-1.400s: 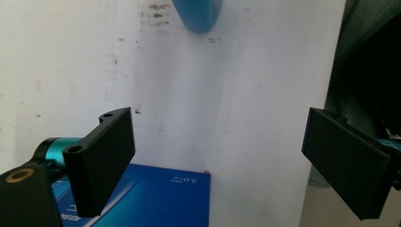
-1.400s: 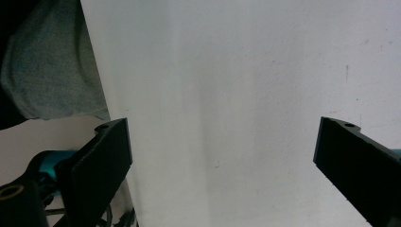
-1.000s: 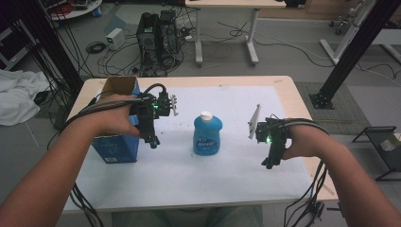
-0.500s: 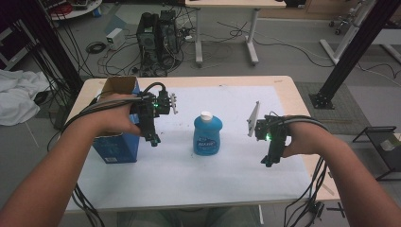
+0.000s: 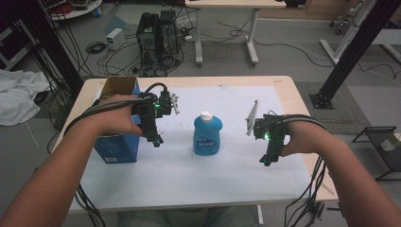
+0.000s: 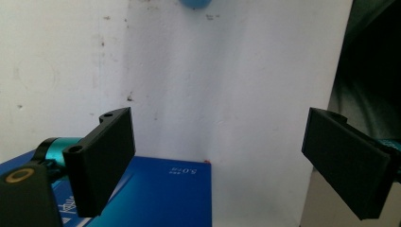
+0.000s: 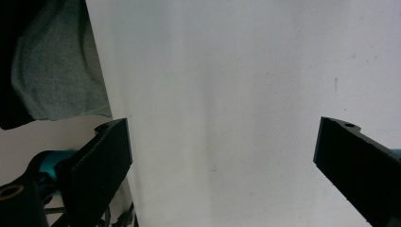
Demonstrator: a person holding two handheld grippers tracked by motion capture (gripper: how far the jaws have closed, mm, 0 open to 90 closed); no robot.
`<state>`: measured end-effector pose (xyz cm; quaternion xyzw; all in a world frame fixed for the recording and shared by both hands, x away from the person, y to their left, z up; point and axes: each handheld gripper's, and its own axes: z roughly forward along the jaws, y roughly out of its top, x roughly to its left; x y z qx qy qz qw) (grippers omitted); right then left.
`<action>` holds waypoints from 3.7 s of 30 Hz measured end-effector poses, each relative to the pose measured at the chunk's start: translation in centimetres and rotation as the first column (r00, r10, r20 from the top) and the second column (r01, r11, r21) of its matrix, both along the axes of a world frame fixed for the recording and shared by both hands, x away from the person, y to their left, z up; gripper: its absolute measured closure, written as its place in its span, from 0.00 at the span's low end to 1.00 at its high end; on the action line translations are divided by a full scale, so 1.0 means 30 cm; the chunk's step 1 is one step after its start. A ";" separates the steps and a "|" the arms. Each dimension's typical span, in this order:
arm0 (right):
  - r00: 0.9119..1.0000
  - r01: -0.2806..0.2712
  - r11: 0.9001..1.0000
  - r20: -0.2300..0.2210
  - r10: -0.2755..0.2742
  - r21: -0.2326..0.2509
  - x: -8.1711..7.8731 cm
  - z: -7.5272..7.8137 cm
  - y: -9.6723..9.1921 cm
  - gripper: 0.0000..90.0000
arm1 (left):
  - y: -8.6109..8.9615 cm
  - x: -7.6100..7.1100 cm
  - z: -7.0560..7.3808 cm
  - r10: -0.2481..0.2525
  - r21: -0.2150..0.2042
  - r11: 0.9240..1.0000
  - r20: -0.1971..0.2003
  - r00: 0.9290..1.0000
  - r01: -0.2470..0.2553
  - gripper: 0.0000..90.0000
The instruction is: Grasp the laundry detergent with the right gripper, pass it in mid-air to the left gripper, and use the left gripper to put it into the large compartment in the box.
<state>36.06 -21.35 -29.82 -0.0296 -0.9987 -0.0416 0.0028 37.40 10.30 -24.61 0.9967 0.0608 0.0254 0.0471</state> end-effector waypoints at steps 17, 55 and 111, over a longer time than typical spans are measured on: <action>0.998 0.057 0.998 0.004 -0.058 0.037 -0.027 0.013 0.009 0.05 | 0.017 0.000 -0.014 -0.008 -0.062 0.998 0.016 1.000 0.008 0.12; 0.999 0.053 0.990 -0.011 -0.052 0.128 -0.019 0.034 0.017 0.04 | 0.030 -0.018 -0.011 -0.016 -0.042 0.999 0.002 1.000 0.016 0.12; 0.974 0.224 0.787 -0.106 -0.200 0.575 0.139 -0.124 -0.033 0.03 | 0.074 -0.036 -0.020 -0.013 -0.100 0.995 0.024 1.000 0.016 0.12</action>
